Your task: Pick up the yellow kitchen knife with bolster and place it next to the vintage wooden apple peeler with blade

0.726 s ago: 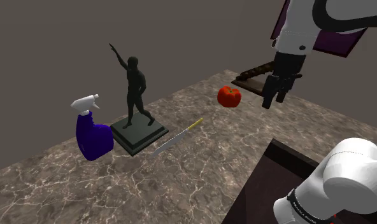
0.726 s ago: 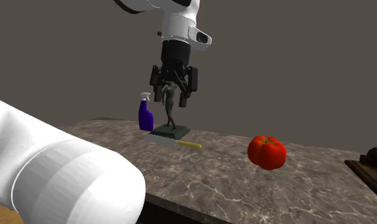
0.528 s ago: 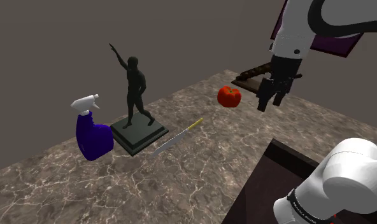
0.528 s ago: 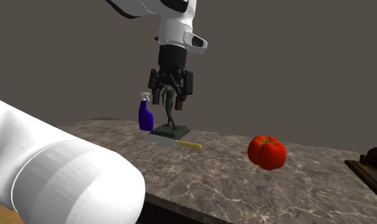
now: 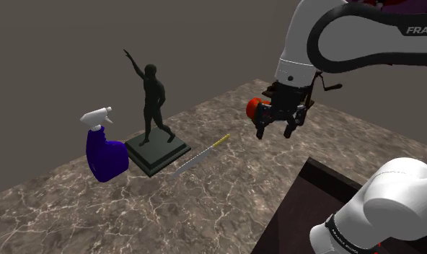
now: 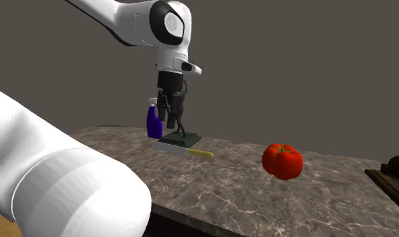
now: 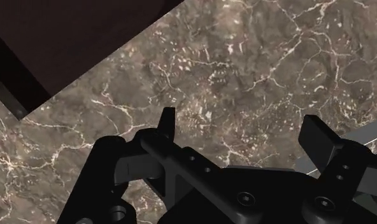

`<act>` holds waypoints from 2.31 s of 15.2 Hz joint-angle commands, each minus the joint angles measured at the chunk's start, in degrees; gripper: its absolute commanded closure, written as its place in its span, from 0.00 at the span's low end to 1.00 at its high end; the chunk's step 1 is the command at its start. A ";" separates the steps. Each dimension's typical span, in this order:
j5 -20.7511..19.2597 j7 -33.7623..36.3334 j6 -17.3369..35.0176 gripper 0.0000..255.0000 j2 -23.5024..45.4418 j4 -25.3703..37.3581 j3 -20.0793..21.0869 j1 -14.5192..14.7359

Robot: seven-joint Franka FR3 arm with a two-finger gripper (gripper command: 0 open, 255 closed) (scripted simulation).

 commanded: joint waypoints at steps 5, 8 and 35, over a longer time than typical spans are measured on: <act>4.92 18.89 11.74 0.00 9.01 0.69 9.57 -3.32; 5.34 28.26 17.55 0.00 15.08 2.59 14.07 -5.75; -11.74 68.09 40.26 1.00 45.23 11.51 24.87 -13.82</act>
